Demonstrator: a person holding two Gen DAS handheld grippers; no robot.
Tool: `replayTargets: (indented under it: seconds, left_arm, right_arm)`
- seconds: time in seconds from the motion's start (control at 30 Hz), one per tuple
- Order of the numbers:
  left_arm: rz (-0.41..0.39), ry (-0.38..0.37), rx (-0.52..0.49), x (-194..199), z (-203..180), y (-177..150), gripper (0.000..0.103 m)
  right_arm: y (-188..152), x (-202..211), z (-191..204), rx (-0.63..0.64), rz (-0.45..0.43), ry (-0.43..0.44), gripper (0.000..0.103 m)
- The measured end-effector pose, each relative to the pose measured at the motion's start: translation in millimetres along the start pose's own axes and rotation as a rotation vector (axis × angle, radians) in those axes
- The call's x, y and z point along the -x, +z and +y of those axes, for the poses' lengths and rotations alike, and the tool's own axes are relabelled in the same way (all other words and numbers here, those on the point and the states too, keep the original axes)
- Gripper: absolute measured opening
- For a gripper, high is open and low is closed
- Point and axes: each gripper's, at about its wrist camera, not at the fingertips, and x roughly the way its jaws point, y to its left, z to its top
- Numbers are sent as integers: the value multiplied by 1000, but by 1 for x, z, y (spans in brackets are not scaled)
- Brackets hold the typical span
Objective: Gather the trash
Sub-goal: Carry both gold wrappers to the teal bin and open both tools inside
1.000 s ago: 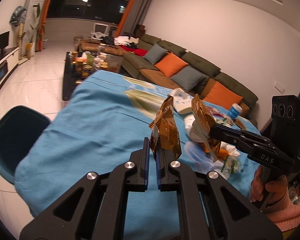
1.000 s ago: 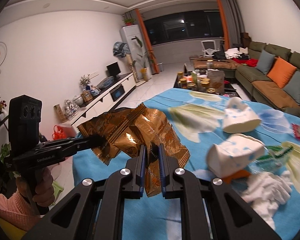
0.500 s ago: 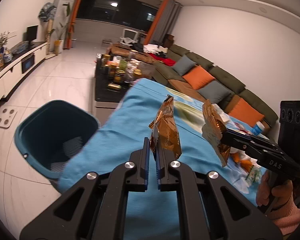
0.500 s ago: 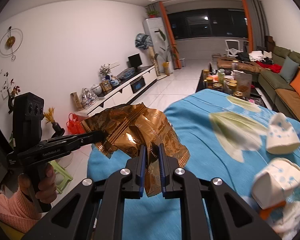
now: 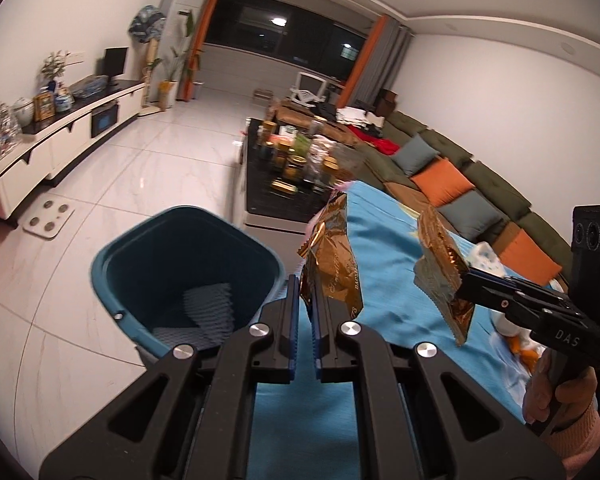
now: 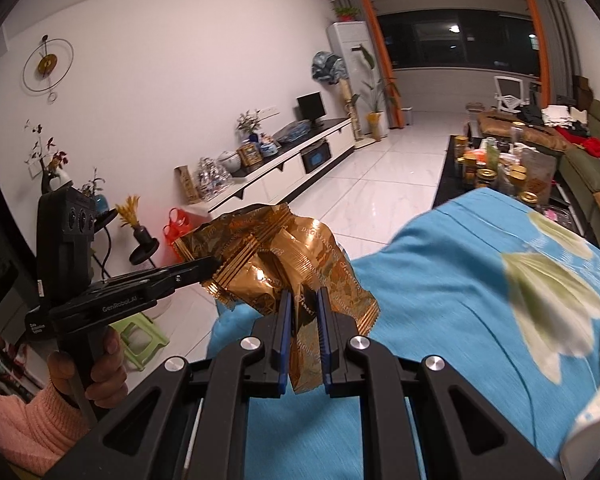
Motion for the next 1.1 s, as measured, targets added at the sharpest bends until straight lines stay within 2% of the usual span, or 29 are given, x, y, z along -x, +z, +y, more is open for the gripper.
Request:
replayTargets:
  seconds: [0.47,1.1]
  left_arm:
    - [-7,140,79,-3,57,11,6]
    - [62,230,139,-48,88,4,6]
  right_arm:
    - [29,-55,14,31,38,85,11]
    - [47,-141,19,3,151,125,11]
